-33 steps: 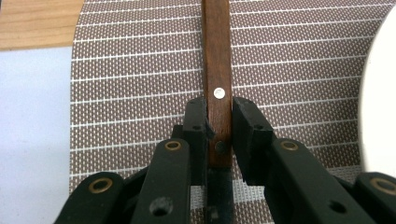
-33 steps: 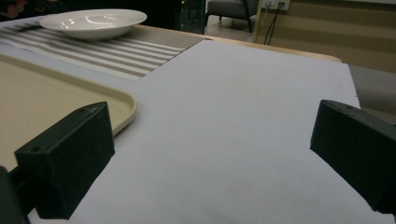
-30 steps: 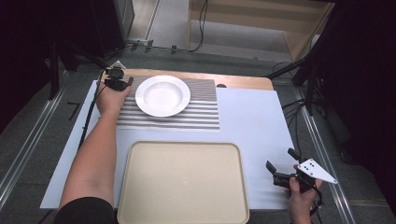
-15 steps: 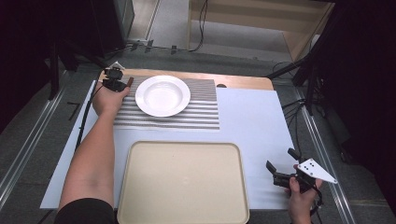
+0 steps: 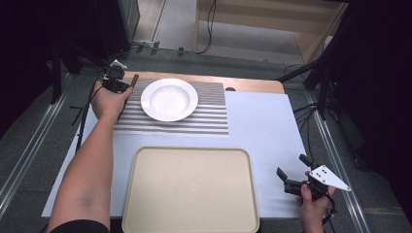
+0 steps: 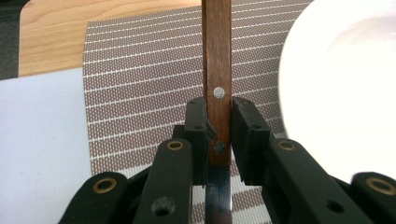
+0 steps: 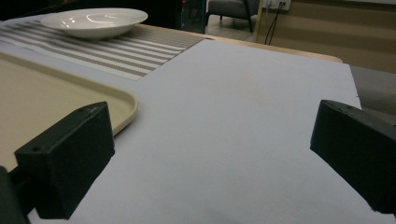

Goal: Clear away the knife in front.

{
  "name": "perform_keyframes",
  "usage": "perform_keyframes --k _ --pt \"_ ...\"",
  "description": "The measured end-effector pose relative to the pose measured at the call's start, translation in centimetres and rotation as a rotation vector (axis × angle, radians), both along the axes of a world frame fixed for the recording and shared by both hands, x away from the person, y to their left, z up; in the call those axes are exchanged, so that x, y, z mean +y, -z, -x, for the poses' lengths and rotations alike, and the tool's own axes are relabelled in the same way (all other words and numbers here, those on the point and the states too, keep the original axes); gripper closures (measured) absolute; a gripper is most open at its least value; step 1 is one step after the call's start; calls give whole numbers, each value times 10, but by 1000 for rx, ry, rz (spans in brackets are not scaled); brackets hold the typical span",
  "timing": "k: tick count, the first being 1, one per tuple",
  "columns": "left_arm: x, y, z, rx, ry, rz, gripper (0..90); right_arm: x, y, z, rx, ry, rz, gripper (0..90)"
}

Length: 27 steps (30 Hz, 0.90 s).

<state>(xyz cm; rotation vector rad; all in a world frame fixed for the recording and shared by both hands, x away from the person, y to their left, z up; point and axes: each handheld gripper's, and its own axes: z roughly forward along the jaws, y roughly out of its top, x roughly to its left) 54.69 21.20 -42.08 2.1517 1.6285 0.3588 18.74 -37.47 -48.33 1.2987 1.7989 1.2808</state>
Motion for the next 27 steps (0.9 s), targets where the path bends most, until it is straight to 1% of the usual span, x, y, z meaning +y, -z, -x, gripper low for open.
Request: perform_keyframes --k 3,4,6,8,10,11,13,17,18,20,21,24,27 --pt "2 -4 6 -5 3 24 771 0 0 0 0 0 1 0" --pt "2 -6 8 -2 13 30 771 0 0 0 1 0 -1 0" --pt "2 -7 16 -25 5 68 771 1 0 0 2 0 -1 0" --pt "2 -6 22 -23 8 93 771 1 0 0 2 -1 1 0" --pt "0 -5 29 -19 22 85 771 1 0 0 2 0 1 0" --pt "-1 -5 32 -14 33 87 771 1 0 0 2 -1 1 0" --pt "-3 -5 39 -22 44 91 771 1 0 0 2 -2 5 0" --pt "-7 -9 53 -22 89 94 771 1 0 0 3 -2 9 0" --pt "-9 -10 58 -32 98 92 771 1 0 0 3 -2 9 0" --pt "-11 -12 66 -37 121 100 771 1 0 0 3 -2 9 0" --pt "-13 -13 70 -45 129 94 771 1 0 0 3 -2 9 0" --pt "-18 -16 82 -50 161 93 771 1 0 0 2 -3 10 0" --pt "-22 -19 91 -56 186 101 771 1 0 0 1 -3 10 0"
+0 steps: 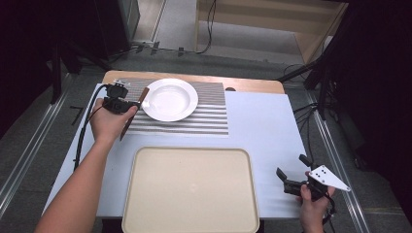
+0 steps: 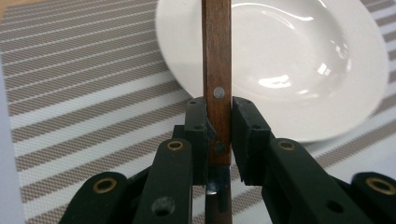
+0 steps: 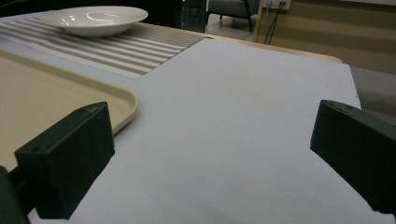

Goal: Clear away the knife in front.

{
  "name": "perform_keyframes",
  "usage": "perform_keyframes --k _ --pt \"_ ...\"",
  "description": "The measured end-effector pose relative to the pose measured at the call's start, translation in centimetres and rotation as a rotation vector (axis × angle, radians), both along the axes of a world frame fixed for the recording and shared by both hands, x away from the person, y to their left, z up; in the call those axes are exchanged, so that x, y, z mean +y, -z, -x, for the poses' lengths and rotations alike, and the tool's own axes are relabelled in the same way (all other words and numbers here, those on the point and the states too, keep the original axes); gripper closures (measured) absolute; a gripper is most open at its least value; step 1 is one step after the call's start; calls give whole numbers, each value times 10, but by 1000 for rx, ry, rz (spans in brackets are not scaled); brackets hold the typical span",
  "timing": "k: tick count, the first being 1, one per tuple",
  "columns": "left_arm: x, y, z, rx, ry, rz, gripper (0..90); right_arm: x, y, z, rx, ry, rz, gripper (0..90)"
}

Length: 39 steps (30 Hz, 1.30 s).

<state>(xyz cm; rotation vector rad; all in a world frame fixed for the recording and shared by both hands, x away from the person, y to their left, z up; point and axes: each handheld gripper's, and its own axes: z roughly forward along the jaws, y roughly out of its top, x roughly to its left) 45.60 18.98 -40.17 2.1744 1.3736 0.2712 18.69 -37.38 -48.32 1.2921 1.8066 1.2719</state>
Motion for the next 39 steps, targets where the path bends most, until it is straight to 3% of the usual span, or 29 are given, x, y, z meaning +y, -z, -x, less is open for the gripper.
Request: perform_keyframes --k 12,20,32,39 --pt "-13 -18 37 -12 90 14 771 0 0 0 -3 -1 0 0" --pt "-17 -22 60 4 133 30 771 0 0 0 -6 -3 -1 0" --pt "-27 -18 99 16 188 38 771 0 0 0 -5 -4 3 0" --pt "-31 -13 123 23 199 66 771 0 0 0 -4 -3 1 0"
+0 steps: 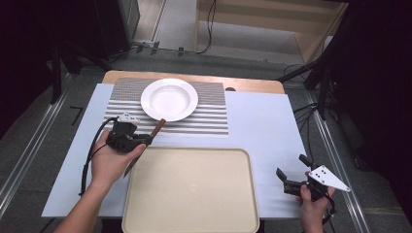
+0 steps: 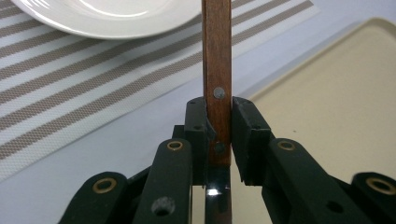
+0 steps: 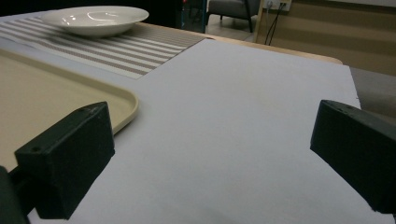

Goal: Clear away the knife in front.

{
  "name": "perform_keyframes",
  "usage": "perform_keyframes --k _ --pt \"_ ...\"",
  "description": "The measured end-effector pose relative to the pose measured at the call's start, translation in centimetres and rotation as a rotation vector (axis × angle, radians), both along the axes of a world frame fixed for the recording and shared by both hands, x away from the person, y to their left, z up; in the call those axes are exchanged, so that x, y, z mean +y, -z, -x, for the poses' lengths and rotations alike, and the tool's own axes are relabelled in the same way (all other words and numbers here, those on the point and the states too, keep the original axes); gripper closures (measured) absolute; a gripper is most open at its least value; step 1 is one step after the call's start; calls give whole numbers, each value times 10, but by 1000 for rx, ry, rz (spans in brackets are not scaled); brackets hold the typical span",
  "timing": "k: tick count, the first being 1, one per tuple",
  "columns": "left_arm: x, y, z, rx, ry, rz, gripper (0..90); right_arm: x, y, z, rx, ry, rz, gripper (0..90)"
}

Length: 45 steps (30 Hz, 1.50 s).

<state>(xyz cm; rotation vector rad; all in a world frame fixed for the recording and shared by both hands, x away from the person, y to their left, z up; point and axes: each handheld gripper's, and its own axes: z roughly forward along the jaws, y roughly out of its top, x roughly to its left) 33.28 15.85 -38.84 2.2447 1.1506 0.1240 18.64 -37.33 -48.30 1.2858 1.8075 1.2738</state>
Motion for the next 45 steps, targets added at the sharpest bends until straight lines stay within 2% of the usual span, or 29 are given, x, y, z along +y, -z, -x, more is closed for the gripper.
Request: perform_keyframes --k 5,10,20,25,30,40,45 --pt "-6 5 14 -1 10 -13 771 0 0 0 0 0 1 0" --pt "-6 6 25 8 12 13 770 0 0 0 0 -1 1 0" --pt "-7 17 47 21 22 31 770 0 0 0 0 0 0 0" --pt "-6 27 56 43 28 37 770 0 0 0 1 1 1 0" --pt "-4 36 62 66 27 58 770 0 0 0 -1 1 0 0" --pt "-7 51 71 103 38 65 770 0 0 0 1 3 4 0" --pt "-8 56 75 108 39 59 770 0 0 0 0 2 5 0"
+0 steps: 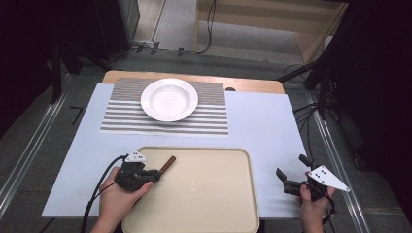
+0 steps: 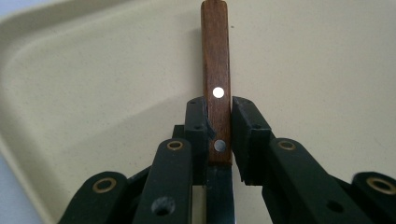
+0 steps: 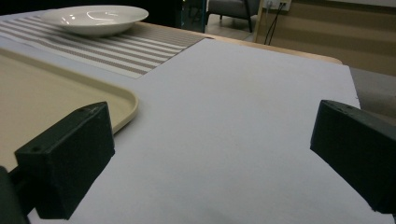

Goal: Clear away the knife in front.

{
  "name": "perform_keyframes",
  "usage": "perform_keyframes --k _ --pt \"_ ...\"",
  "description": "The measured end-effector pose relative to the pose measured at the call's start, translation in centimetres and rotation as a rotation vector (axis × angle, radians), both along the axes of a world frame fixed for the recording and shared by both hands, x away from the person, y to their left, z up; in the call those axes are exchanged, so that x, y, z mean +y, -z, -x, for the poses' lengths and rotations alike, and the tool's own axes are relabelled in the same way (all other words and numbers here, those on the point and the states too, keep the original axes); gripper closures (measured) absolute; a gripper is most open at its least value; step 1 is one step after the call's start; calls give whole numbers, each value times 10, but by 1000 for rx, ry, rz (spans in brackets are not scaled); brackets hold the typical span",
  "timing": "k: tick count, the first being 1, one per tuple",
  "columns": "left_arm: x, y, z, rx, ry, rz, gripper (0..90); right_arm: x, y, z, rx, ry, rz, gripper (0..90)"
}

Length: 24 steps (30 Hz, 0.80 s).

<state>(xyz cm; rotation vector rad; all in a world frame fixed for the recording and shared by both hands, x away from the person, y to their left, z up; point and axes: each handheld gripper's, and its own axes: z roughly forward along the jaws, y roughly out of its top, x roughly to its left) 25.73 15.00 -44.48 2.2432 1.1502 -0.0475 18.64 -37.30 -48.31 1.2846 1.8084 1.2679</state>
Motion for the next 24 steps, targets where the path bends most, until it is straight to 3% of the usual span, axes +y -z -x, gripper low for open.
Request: perform_keyframes --k 7,11,15,18,21,24 --pt "2 1 1 -5 -9 8 767 0 0 0 0 -1 1 0" --pt "0 1 2 -36 5 -3 737 0 0 0 0 0 2 0" --pt "-4 -11 -1 -142 33 -3 621 0 0 0 1 1 4 0" --pt "-9 -18 1 -167 73 52 746 1 0 0 1 0 7 0" --pt "-20 -14 4 -153 132 35 897 1 0 0 2 0 7 0" --pt "-28 -5 4 -123 173 -7 900 1 0 0 2 -1 8 0"
